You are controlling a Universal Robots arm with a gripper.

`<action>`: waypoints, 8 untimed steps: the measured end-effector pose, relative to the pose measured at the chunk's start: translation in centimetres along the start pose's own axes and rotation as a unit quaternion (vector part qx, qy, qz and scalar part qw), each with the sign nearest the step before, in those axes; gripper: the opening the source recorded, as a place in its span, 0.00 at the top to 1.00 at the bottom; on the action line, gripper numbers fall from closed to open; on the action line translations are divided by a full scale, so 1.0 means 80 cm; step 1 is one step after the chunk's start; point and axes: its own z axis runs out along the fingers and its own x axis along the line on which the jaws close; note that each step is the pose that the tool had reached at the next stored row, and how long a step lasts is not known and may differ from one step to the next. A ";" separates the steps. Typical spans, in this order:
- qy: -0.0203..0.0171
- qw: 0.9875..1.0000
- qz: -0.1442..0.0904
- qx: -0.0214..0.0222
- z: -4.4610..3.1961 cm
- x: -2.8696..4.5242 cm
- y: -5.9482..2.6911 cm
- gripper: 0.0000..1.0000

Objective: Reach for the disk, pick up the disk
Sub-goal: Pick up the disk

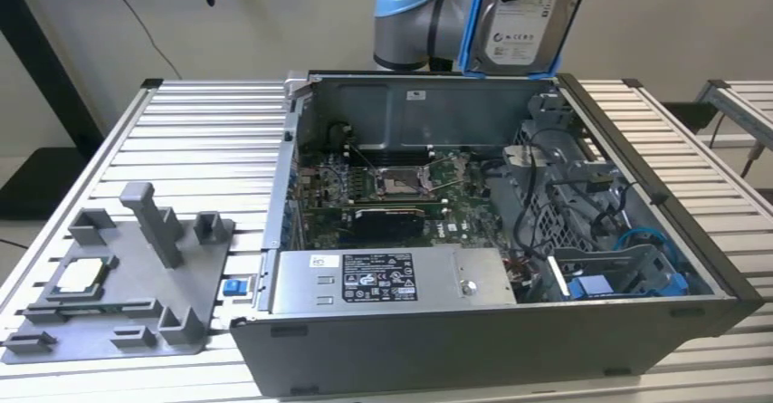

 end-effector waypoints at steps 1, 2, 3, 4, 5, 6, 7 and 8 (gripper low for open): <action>0.000 1.000 0.000 0.000 0.0007 0.0002 -0.003 1.00; 0.000 1.000 0.000 0.000 0.0014 0.0003 -0.007 1.00; 0.000 1.000 0.000 0.000 0.0020 0.0005 -0.011 1.00; 0.000 1.000 0.000 0.000 0.0026 0.0006 -0.014 1.00; 0.000 1.000 0.000 0.000 0.0033 0.0007 -0.018 1.00; 0.000 1.000 0.000 0.000 0.0039 0.0008 -0.021 1.00; 0.000 1.000 0.000 0.000 0.0046 0.0010 -0.025 1.00; 0.000 1.000 0.000 0.000 0.0052 0.0011 -0.029 1.00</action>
